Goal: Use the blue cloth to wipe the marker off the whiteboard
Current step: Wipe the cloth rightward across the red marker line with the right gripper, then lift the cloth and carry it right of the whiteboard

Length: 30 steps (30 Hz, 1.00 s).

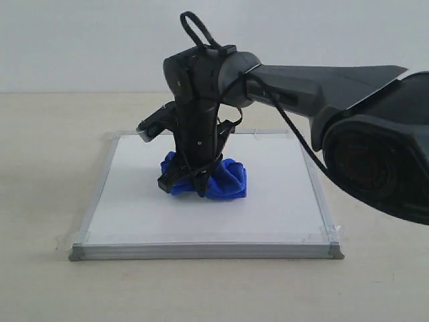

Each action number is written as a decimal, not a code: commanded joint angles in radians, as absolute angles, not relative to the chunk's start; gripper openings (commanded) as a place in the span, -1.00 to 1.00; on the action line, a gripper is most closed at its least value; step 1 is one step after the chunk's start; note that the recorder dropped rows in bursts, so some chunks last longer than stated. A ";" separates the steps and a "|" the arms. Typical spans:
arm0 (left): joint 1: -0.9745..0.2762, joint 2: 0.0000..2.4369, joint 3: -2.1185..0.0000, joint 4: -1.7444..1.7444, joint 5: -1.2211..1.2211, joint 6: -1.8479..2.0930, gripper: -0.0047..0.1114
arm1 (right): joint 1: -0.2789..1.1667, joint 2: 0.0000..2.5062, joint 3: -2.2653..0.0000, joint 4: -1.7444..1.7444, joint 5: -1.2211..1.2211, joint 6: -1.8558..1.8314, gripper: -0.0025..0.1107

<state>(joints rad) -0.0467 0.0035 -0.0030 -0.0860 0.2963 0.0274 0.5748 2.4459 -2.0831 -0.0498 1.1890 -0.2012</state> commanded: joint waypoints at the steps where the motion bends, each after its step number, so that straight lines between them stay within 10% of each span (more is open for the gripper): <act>1: -0.044 0.000 0.000 -0.085 0.293 0.031 -0.84 | 0.536 2.435 -1.954 -0.160 1.221 -0.108 -0.96; 30: -0.044 0.000 0.000 -0.085 0.293 0.031 -0.84 | 0.423 2.174 -1.797 -0.114 1.221 0.109 -0.96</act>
<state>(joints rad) -0.0467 0.0035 -0.0030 -0.0860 0.2963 0.0274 0.4827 2.2528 -1.7975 -0.0919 1.2077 0.0165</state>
